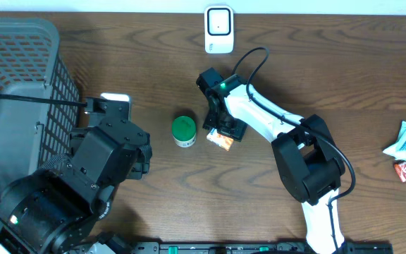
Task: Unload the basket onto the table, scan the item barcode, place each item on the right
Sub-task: 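Reach the right gripper down and grasp the orange Kleenex pack, then lift the Kleenex pack and carry it toward the scanner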
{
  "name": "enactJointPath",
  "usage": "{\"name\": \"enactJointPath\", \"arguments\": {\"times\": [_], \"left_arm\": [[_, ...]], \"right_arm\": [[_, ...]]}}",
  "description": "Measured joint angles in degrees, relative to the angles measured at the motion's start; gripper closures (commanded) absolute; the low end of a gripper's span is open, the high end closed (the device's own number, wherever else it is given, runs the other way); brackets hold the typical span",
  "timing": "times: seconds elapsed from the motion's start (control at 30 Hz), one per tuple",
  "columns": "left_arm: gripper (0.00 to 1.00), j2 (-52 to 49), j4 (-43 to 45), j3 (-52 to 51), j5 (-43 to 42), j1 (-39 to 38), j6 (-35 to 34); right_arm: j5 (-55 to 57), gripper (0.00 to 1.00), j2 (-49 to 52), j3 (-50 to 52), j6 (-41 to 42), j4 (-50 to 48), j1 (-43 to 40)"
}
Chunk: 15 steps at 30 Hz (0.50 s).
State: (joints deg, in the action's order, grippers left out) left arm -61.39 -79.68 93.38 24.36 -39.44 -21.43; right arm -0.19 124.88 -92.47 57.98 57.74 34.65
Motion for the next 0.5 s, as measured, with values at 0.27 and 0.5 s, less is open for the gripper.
{"name": "enactJointPath", "arguments": {"times": [0.27, 0.5], "left_arm": [[0.25, 0.0, 0.0, 0.0, 0.0, 0.0, -0.02], [0.25, 0.0, 0.0, 0.0, 0.0, 0.0, -0.02]], "right_arm": [[-1.53, 0.39, 0.0, 0.0, -1.84, 1.62, 0.0], [-6.32, 0.42, 0.0, 0.0, -7.48, 3.02, -0.79]]}}
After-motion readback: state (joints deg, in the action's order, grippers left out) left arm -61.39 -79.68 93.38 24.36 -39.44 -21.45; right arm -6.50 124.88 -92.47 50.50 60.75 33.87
